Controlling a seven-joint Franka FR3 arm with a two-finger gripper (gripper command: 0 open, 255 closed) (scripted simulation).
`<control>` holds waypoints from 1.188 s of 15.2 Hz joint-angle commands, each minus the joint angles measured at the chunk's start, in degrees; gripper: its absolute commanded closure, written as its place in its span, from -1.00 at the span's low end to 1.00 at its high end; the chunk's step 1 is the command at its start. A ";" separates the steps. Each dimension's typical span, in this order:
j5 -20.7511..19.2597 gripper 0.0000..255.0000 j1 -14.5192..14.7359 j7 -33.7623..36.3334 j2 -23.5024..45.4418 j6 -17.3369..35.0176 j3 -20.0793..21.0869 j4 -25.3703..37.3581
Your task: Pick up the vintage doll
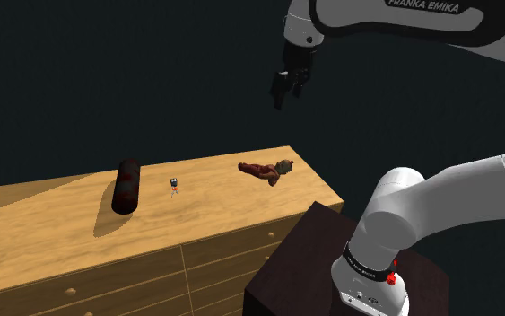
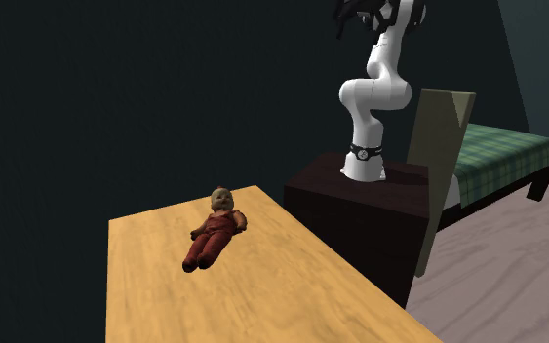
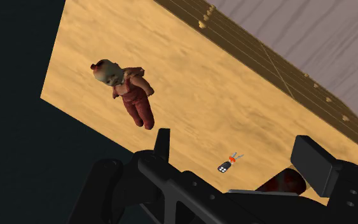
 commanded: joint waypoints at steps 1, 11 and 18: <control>0.00 -1.00 0.00 0.00 0.00 0.00 0.00 0.00; -5.83 -1.00 -1.42 -5.55 8.97 18.33 -4.46 -9.93; -10.40 -1.00 -3.25 -8.35 19.92 31.45 -7.32 -12.21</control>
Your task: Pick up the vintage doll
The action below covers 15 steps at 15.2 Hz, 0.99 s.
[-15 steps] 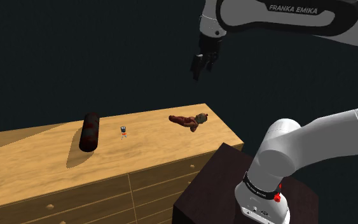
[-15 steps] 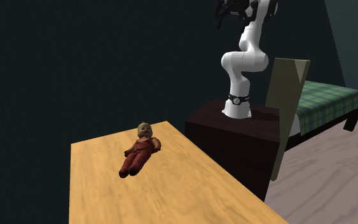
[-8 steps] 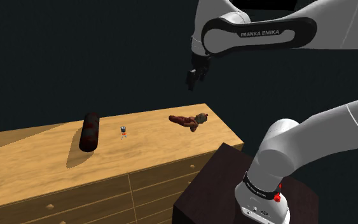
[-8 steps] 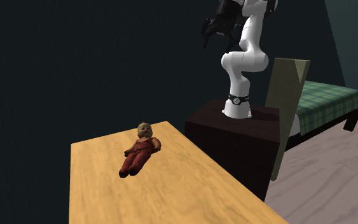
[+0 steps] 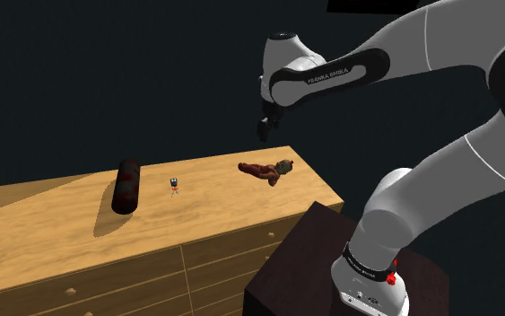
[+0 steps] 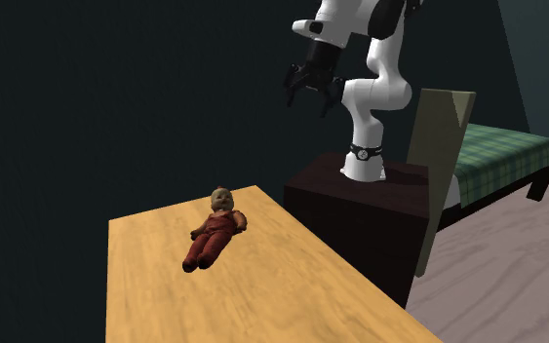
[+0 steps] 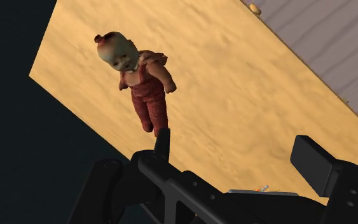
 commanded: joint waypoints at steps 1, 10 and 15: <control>-1.33 -1.00 -0.48 -0.49 3.44 3.70 -0.59 -0.19; -7.65 -1.00 -3.28 -2.23 22.02 18.43 -3.32 3.79; -11.04 -1.00 -4.61 -2.61 33.18 24.71 -4.60 8.86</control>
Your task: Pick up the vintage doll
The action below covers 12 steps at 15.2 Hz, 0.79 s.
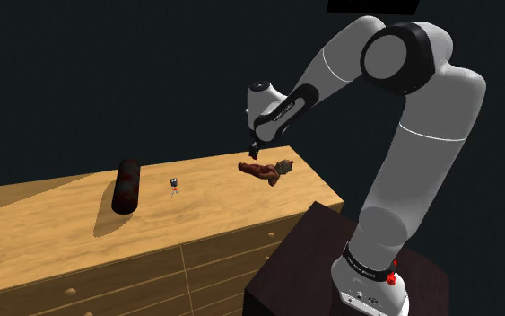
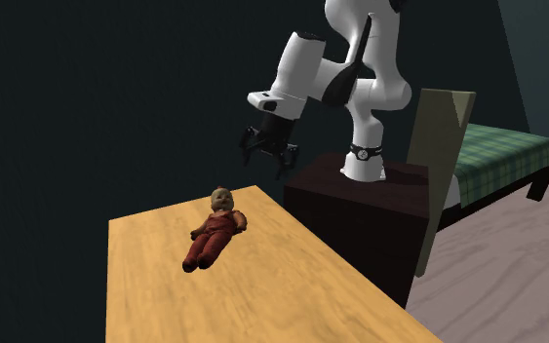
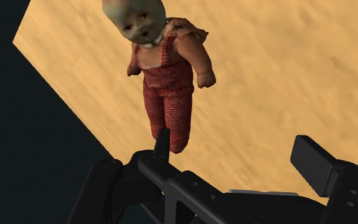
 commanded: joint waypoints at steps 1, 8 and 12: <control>-1.36 -1.00 -0.60 -0.29 4.74 2.61 -0.64 2.33; -4.39 -1.00 -2.01 -1.44 20.52 8.25 -2.19 12.99; -5.08 -1.00 -3.00 -2.78 29.53 10.02 -2.65 20.61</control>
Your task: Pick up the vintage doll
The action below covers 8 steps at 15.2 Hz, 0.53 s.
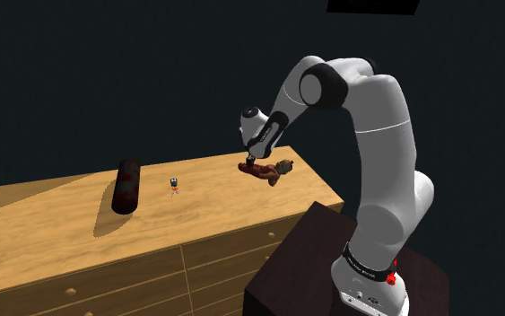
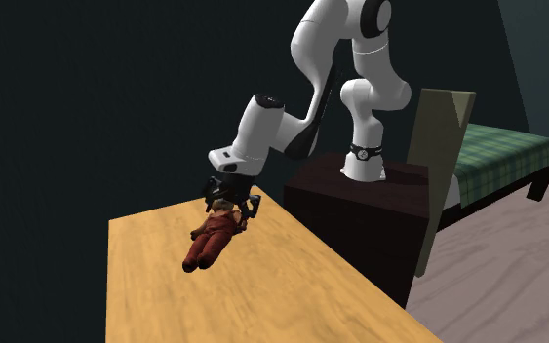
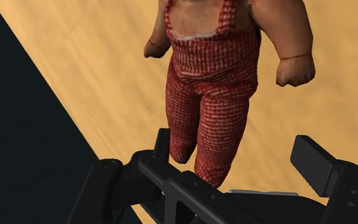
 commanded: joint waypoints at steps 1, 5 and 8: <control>-0.26 -1.00 -0.16 -0.45 4.28 0.35 -0.10 3.96; -0.57 -1.00 -0.33 -0.36 8.27 1.43 -0.43 6.96; -0.93 -1.00 -0.04 0.53 10.37 2.68 -0.89 7.76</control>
